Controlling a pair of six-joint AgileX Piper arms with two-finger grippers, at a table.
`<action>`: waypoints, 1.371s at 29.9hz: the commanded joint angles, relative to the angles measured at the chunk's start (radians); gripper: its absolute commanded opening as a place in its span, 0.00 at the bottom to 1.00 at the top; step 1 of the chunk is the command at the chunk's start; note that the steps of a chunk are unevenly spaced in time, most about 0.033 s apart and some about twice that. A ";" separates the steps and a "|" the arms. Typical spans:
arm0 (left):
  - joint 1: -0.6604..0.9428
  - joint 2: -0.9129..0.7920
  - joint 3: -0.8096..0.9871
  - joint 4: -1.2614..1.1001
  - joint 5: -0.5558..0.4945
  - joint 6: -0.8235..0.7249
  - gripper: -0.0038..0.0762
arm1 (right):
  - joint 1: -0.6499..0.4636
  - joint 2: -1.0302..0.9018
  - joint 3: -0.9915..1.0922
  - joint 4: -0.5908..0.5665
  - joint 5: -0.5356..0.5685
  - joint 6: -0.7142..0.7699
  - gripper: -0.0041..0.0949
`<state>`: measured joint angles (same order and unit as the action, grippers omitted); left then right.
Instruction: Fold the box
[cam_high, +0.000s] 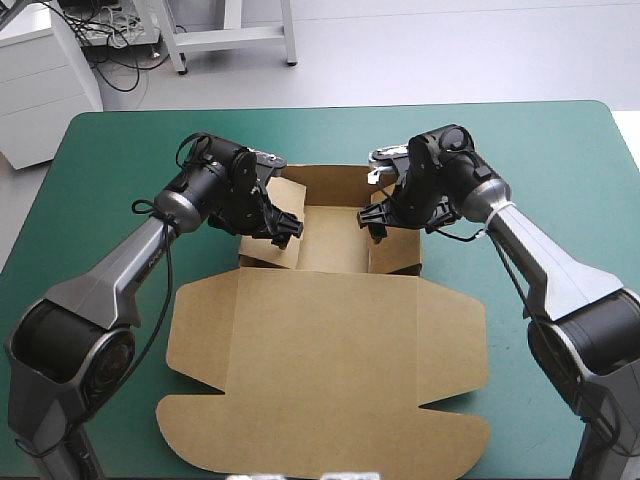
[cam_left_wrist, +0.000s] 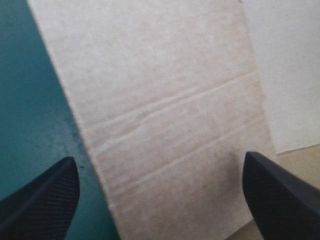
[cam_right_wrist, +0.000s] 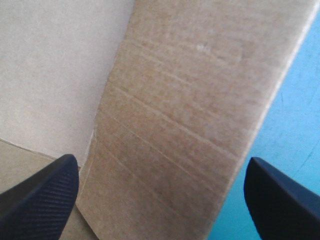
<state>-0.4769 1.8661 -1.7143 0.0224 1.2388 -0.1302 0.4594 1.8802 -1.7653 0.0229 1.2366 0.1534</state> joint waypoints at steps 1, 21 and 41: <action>-0.005 -0.103 -0.033 0.065 0.058 0.001 0.84 | 0.000 -0.081 -0.029 -0.052 0.010 -0.002 0.88; -0.005 -0.591 0.016 0.090 0.060 0.142 0.02 | 0.000 -0.135 -0.036 -0.108 -0.005 0.037 0.88; -0.005 -1.187 0.737 -0.071 0.060 0.003 0.01 | -0.119 0.002 -0.036 0.102 -0.032 -0.010 0.72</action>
<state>-0.4769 0.7302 -1.0166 -0.0078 1.2577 -0.1141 0.3450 1.9059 -1.7694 0.0911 1.2302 0.1638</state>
